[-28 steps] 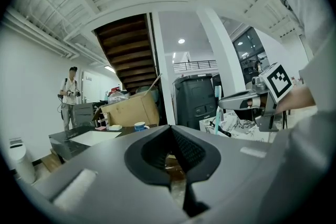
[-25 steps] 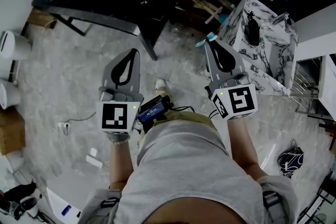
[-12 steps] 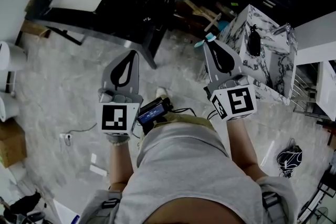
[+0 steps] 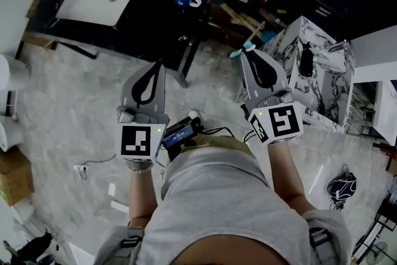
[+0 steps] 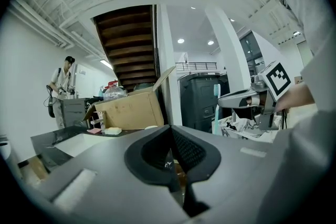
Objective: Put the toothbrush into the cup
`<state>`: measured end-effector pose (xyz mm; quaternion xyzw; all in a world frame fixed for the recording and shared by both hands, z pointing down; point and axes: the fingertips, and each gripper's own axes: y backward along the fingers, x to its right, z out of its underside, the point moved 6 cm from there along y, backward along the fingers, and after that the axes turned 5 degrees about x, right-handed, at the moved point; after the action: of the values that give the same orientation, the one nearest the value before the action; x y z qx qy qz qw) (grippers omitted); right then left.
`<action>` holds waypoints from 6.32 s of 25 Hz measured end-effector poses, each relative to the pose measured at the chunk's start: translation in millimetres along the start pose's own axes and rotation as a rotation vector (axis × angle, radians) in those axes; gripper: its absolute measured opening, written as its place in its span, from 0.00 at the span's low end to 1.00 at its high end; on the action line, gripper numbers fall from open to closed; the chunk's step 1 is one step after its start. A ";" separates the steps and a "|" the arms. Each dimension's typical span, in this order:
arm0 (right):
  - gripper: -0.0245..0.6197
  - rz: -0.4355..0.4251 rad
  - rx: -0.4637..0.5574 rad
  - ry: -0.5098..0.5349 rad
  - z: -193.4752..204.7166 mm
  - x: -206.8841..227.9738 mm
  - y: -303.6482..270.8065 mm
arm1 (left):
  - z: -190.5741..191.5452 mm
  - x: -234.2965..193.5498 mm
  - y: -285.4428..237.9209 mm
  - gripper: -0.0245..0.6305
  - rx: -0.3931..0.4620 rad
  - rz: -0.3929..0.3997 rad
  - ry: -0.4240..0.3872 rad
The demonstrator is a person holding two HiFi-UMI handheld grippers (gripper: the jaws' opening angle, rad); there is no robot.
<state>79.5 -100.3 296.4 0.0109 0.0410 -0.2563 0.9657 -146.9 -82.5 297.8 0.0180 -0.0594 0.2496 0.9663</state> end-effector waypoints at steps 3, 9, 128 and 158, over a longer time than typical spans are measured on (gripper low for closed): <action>0.09 0.004 -0.003 0.000 -0.1 -2.7 -11.4 | 2.5 -11.2 -5.8 0.06 -0.002 0.009 0.002; 0.08 0.006 -0.011 -0.001 1.3 -0.7 -24.0 | 4.9 -21.2 -15.2 0.06 0.001 0.012 0.009; 0.11 -0.344 -0.185 0.068 92.4 24.4 -238.6 | 24.5 -51.6 5.5 0.06 -0.126 -0.429 0.036; 0.03 -0.219 -0.100 0.036 41.9 45.3 -103.9 | 0.0 -13.2 -35.1 0.06 -0.037 -0.187 0.003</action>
<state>70.2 -214.7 334.3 -0.0372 0.0721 -0.3575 0.9304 -141.3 -119.5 295.9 0.0051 -0.0607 0.1572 0.9857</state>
